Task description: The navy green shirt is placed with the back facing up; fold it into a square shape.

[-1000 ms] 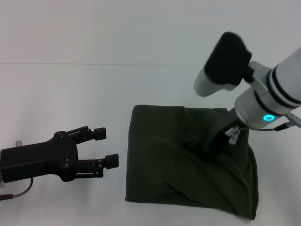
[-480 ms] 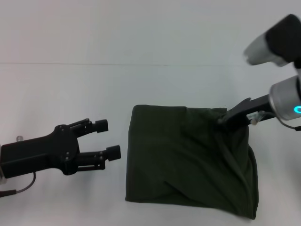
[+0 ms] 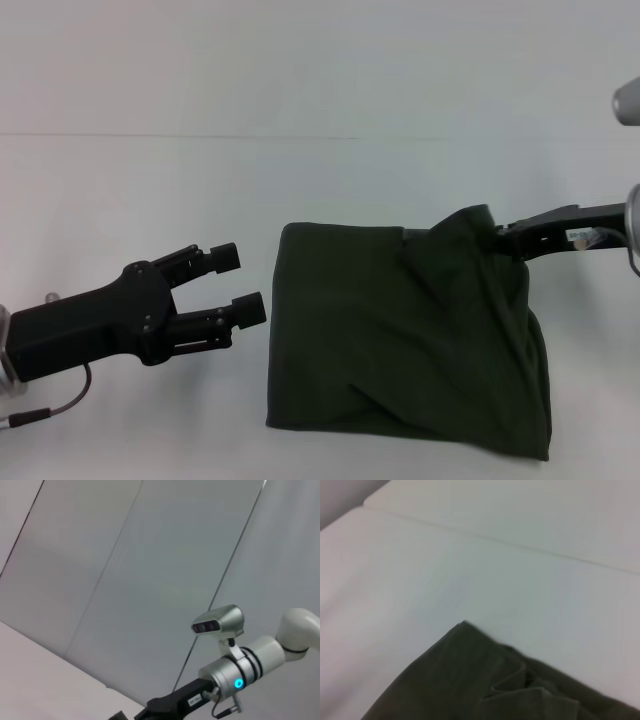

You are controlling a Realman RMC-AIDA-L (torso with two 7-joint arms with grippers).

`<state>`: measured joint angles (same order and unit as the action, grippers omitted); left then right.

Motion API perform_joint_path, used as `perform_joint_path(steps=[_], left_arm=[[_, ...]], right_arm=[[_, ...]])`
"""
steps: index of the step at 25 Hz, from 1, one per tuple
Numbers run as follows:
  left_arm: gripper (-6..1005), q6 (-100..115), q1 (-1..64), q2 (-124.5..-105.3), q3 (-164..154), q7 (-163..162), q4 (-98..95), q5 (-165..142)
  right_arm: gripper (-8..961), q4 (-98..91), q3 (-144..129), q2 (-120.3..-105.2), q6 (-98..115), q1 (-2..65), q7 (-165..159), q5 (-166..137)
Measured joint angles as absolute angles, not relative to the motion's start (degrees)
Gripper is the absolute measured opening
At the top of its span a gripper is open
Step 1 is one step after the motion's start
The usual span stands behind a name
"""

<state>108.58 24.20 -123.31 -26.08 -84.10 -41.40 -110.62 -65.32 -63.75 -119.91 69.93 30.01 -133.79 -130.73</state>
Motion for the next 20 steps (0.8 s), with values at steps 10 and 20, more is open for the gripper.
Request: perform_joint_path(steps=[10,20], left_arm=[[950,109.6,24.1,-123.3,-25.9,-85.1,-41.3,-110.6],[950,109.8,24.1,-123.53,-26.3,-85.2,-39.9,-110.5]], right_arm=[[22,-60.3,-58.1,-119.79,65.5,30.1,-131.7,-130.2],[21,-54.8,-56.3,-119.82,60.1,29.4,-127.9,-128.9]])
